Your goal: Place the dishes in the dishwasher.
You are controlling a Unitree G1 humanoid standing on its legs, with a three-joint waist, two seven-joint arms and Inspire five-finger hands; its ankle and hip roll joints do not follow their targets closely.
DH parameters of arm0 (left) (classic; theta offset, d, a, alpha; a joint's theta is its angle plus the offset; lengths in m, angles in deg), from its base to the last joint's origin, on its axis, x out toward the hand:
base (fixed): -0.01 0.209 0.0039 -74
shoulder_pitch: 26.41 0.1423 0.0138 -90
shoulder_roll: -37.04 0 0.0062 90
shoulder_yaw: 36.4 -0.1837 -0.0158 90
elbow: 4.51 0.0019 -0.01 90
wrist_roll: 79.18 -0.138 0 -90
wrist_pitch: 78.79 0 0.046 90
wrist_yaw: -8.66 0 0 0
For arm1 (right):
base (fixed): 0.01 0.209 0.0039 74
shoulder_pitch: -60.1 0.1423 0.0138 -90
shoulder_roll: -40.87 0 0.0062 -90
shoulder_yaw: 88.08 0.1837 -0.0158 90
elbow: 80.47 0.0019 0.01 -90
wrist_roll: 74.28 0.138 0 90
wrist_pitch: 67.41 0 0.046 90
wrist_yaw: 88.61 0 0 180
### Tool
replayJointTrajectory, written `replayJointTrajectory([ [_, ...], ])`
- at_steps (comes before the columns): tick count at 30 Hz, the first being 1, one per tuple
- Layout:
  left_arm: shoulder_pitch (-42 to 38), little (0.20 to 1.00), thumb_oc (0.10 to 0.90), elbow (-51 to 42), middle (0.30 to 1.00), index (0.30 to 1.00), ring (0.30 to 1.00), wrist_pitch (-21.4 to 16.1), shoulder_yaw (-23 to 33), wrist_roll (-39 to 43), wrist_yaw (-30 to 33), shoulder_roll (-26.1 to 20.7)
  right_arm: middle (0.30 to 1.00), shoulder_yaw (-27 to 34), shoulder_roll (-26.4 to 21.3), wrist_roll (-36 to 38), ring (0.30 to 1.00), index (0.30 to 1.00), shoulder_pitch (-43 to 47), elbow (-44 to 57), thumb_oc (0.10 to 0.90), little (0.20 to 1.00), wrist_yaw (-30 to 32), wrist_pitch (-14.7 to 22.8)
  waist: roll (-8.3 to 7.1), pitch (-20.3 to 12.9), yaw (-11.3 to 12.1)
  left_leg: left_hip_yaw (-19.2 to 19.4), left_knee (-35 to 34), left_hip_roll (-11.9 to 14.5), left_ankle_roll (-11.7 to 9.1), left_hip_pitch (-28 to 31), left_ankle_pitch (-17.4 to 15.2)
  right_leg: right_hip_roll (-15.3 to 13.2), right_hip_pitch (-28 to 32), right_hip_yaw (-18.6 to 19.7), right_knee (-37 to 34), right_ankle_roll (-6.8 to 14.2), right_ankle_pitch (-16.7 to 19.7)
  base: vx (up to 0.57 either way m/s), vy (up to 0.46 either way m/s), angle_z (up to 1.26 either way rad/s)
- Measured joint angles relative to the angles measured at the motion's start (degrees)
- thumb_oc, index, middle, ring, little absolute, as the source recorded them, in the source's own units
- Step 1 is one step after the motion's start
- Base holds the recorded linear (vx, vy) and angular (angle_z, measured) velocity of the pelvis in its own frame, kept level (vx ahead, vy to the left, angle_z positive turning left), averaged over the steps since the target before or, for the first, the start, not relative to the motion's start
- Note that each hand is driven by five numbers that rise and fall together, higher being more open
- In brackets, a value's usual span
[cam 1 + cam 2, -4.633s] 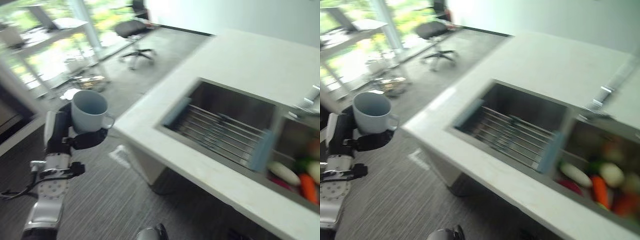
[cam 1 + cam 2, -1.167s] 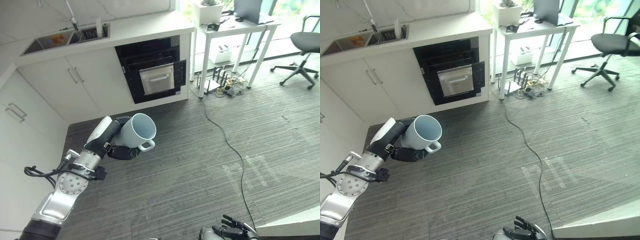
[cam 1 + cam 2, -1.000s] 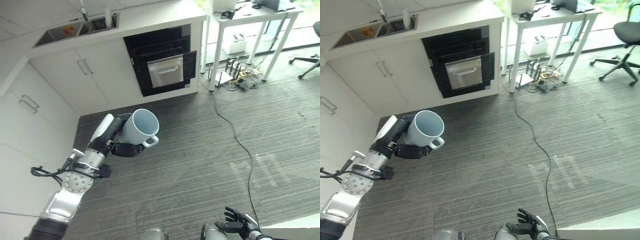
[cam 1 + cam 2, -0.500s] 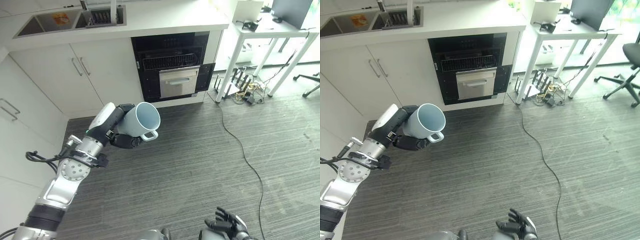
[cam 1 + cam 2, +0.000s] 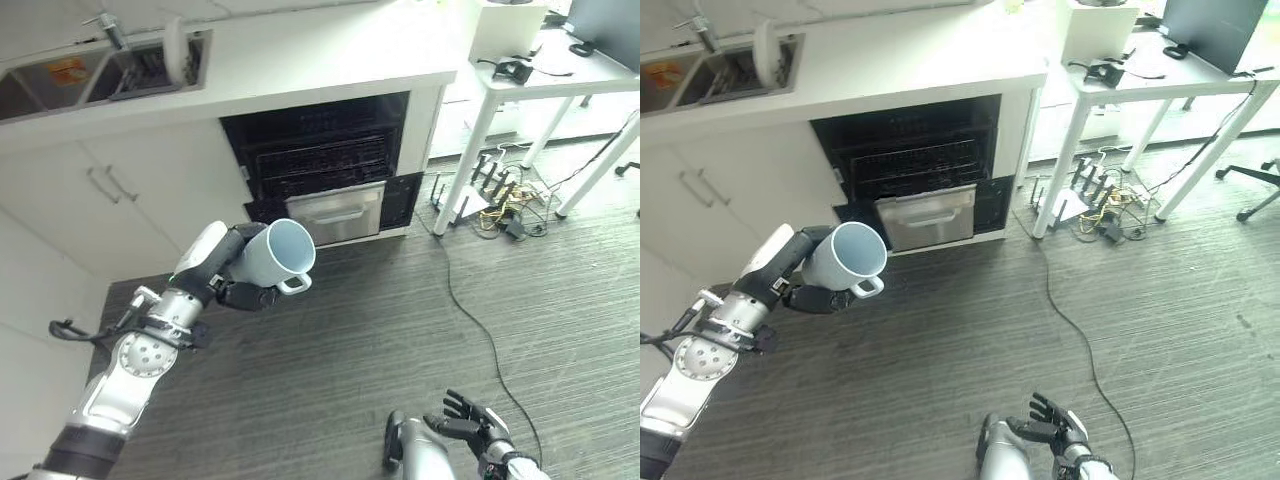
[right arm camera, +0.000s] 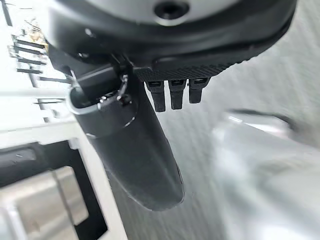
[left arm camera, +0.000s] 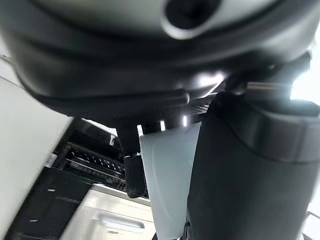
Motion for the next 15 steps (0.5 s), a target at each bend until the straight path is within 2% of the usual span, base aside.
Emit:
replayJointTrajectory([
  [1, 0.0, 0.300, 0.400, -1.3, 0.300, 0.300, 0.300, 0.1, 0.0, -0.4, 0.0, 0.0, 0.900, -0.2, 0.0, 0.0, 0.900, 0.900, 0.5, -0.1, 0.800, 0.900, 0.0, 0.0, -0.99, 0.6, 0.3, 0.4, 1.6, 0.1, 1.3, -2.1, -2.2, 0.2, 2.8, 0.2, -2.4, 0.0, 0.0, 0.27, -0.309, -0.08],
  [2, -0.2, 0.300, 0.400, -2.3, 0.300, 0.300, 0.300, 0.1, -0.1, -1.1, 0.0, 0.0, 0.900, -0.4, -0.1, 0.0, 0.900, 0.900, 0.6, -0.3, 0.800, 0.900, 0.0, 0.2, -1.63, 0.8, 0.2, 1.2, 3.3, 0.3, 1.7, -4.4, -3.0, 0.3, 5.3, 0.1, -4.2, 0.0, -0.1, 0.19, -0.239, -0.05],
  [4, -1.5, 0.300, 0.400, -4.6, 0.300, 0.300, 0.300, 0.4, -0.7, -1.1, 0.0, -0.6, 0.900, -0.4, -0.2, -0.2, 0.900, 0.900, 0.4, -1.5, 0.800, 0.900, -0.2, 1.0, -2.42, 0.8, 0.2, 5.4, 11.6, 2.4, 2.3, -13.1, -3.4, 0.2, 11.0, 0.0, -7.8, -0.2, -0.2, 0.23, -0.157, 0.10],
  [5, -2.4, 0.300, 0.400, -5.1, 0.300, 0.300, 0.300, 0.4, -0.7, -1.1, 0.0, -1.2, 0.900, -0.4, -0.3, -0.2, 0.900, 0.900, 0.1, -1.6, 0.800, 0.900, -0.1, 1.1, -2.51, 0.7, 0.4, 6.1, 13.0, 1.6, 3.3, -17.4, -4.6, -0.1, 13.1, 0.0, -9.9, -0.1, -0.2, 0.22, -0.078, -0.04],
  [6, -3.5, 0.300, 0.400, -5.1, 0.300, 0.300, 0.300, 0.2, -0.5, -1.0, 0.1, -1.5, 0.900, -0.4, -0.6, -0.2, 0.900, 0.900, 0.1, -1.6, 0.800, 0.900, -0.1, 1.5, -2.97, 0.6, 1.3, 5.3, 9.6, -1.2, 4.2, -20.5, -5.8, -1.3, 13.7, 0.0, -11.3, 0.6, -0.6, 0.19, -0.020, -0.33],
  [7, -4.9, 0.300, 0.400, -4.9, 0.300, 0.300, 0.300, 0.2, -0.2, -0.9, 0.4, -1.5, 0.900, -0.2, -1.4, -0.2, 0.900, 0.900, 0.2, -2.0, 0.800, 0.900, -0.3, 2.1, -2.69, 0.5, 2.1, 4.8, 2.2, -3.9, 4.7, -23.1, -6.0, -2.4, 13.8, 0.2, -11.8, 2.7, -0.7, 0.22, -0.020, -0.46],
  [8, -5.5, 0.300, 0.400, -4.6, 0.300, 0.300, 0.300, 0.3, -0.1, -0.9, 1.1, -1.6, 0.900, -0.3, -1.8, -0.2, 0.900, 0.900, 0.3, -2.2, 0.800, 0.900, -0.8, 2.1, -1.17, 0.3, 1.8, 5.9, -7.7, -4.6, 6.1, -23.6, -4.8, -2.5, 14.6, -1.0, -11.2, 4.9, -1.5, 0.15, 0.003, -0.31],
  [9, -5.5, 0.300, 0.400, -4.2, 0.300, 0.300, 0.300, 0.5, -0.3, -0.9, 1.4, -1.5, 0.900, -0.3, -1.8, -0.2, 0.900, 0.900, -0.4, -2.1, 0.800, 0.900, -0.9, 2.2, 0.92, -0.3, 0.5, 6.7, -19.0, -4.6, 8.1, -21.9, 0.4, -2.1, 16.2, -2.6, -9.9, 7.7, -3.4, 0.07, 0.031, -0.12],
  [10, -5.3, 0.300, 0.400, -3.5, 0.300, 0.300, 0.300, 0.1, -1.0, -0.9, 1.5, -1.3, 0.900, -0.4, -1.6, -0.2, 0.900, 0.900, -1.7, -2.1, 0.800, 0.900, -0.8, 2.1, 3.47, -1.2, -0.6, 7.7, -25.5, -3.7, 8.9, -19.4, 6.1, -1.2, 17.1, -3.5, -7.1, 9.7, -7.1, 0.06, 0.076, -0.16],
  [11, -5.0, 0.300, 0.400, -2.7, 0.300, 0.300, 0.300, 0.2, -1.1, -0.9, 2.2, -0.1, 0.900, -0.8, -1.3, -0.2, 0.900, 0.900, -1.9, -2.2, 0.800, 0.900, -0.7, 2.1, 3.23, -1.4, -0.4, 8.6, -27.2, -5.1, 9.2, -18.1, 6.4, -3.0, 15.6, -4.3, -4.0, 10.4, -8.4, 0.18, 0.164, -0.45],
  [12, -4.7, 0.300, 0.400, -2.3, 0.300, 0.300, 0.300, 0.7, -1.3, -1.0, 2.6, 0.1, 0.900, -3.2, 0.5, -0.2, 0.900, 0.900, -0.9, -3.0, 0.800, 0.900, -0.7, 2.1, 2.91, -1.2, 0.3, 9.4, -25.0, -5.5, 8.5, -19.9, 5.8, -1.7, 11.3, -5.7, 0.4, 8.2, -9.9, 0.21, 0.185, -0.41],
  [13, -4.7, 0.300, 0.400, -1.7, 0.300, 0.300, 0.300, 1.1, -1.4, -1.1, 2.6, 0.1, 0.900, -3.4, 2.5, -0.4, 0.900, 0.900, -0.7, -4.6, 0.800, 0.900, -1.0, 1.9, 1.18, -0.5, 0.5, 8.0, -18.7, -5.9, 7.7, -22.6, 5.1, -1.7, 11.3, -6.3, -2.0, 5.0, -9.2, 0.22, 0.198, -0.43],
  [14, -3.8, 0.300, 0.400, -1.2, 0.300, 0.300, 0.300, 1.5, -1.3, -1.1, 2.7, 0.8, 0.900, -3.4, 3.0, -0.5, 0.900, 0.900, -0.9, -5.0, 0.800, 0.900, -1.3, 1.8, 1.31, -0.4, 1.4, 6.3, -13.0, -5.4, 6.8, -25.0, 4.3, -1.8, 13.0, -6.1, -4.5, 5.5, -8.6, 0.16, 0.124, -0.32],
  [15, -2.6, 0.300, 0.400, -1.1, 0.300, 0.300, 0.300, 1.8, -1.3, -1.1, 2.6, 1.3, 0.900, -3.7, 3.1, -0.7, 0.900, 0.900, -0.9, -5.0, 0.800, 0.900, -1.5, 1.9, 1.69, -0.2, 1.9, 5.0, -6.5, -4.0, 4.7, -28.9, 2.8, -1.1, 14.3, -5.9, -7.0, 5.9, -7.3, 0.15, 0.142, -0.30],
])
